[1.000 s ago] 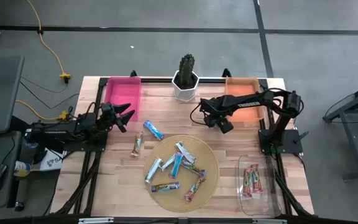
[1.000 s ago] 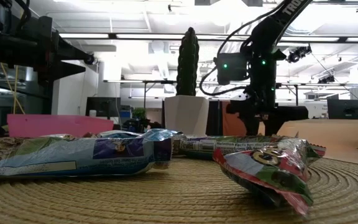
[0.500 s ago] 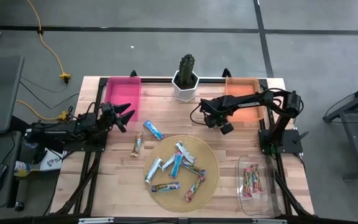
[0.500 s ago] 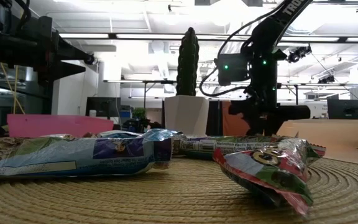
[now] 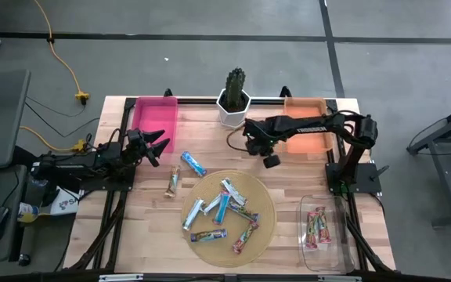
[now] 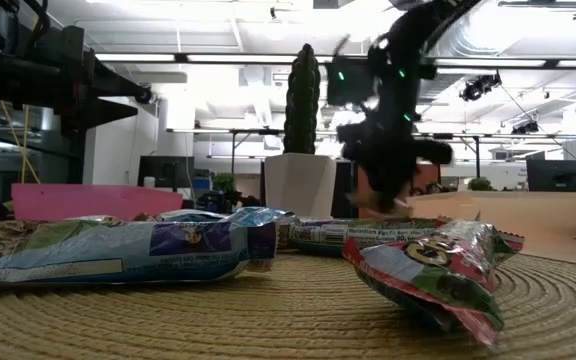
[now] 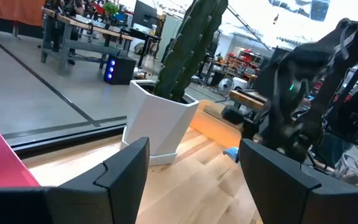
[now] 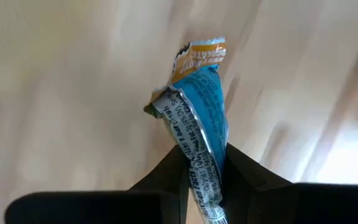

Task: Pick and place Granola Bars by type
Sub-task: Put the yellow granola bar into the orange bin

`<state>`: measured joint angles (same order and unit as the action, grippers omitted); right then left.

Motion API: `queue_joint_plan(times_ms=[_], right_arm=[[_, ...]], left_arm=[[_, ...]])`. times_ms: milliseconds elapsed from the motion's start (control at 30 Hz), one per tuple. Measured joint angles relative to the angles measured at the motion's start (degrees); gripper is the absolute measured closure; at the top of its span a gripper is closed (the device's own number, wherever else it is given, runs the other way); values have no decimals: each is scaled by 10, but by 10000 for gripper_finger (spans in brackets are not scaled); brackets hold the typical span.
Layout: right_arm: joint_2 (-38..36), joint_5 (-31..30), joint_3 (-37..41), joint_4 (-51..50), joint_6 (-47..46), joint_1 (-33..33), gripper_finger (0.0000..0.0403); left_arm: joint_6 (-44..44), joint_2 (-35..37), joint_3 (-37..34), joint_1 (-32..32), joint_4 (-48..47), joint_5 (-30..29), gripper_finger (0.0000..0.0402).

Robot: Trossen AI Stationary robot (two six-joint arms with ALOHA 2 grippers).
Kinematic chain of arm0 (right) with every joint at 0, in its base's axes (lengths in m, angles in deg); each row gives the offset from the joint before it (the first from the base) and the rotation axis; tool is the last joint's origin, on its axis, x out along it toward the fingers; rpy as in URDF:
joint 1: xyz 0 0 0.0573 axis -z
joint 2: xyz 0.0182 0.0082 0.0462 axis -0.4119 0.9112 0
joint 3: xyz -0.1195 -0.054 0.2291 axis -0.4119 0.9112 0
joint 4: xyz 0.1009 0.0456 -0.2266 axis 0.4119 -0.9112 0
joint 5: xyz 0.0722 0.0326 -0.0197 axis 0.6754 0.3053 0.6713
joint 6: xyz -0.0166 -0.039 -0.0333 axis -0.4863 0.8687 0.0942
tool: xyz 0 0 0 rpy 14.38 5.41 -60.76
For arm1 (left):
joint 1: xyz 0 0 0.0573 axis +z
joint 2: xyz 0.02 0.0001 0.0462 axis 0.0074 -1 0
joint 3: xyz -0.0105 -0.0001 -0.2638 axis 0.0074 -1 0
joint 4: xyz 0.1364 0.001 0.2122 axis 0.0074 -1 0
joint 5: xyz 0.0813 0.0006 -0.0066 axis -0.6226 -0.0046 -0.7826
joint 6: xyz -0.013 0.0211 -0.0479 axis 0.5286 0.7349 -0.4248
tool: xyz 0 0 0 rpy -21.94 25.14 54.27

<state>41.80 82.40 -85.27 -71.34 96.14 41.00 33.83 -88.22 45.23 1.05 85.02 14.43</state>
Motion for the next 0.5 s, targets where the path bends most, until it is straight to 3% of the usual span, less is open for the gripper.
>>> queue_joint_plan(times_ms=[333, 500], right_arm=[[-1, 260, -144, 47, -218, -29, 348], [-1, 328, -185, 109, -294, -44, 348]], left_arm=[[0, 0, 0, 0, 0, 0, 156], [0, 0, 0, 0, 0, 0, 156]])
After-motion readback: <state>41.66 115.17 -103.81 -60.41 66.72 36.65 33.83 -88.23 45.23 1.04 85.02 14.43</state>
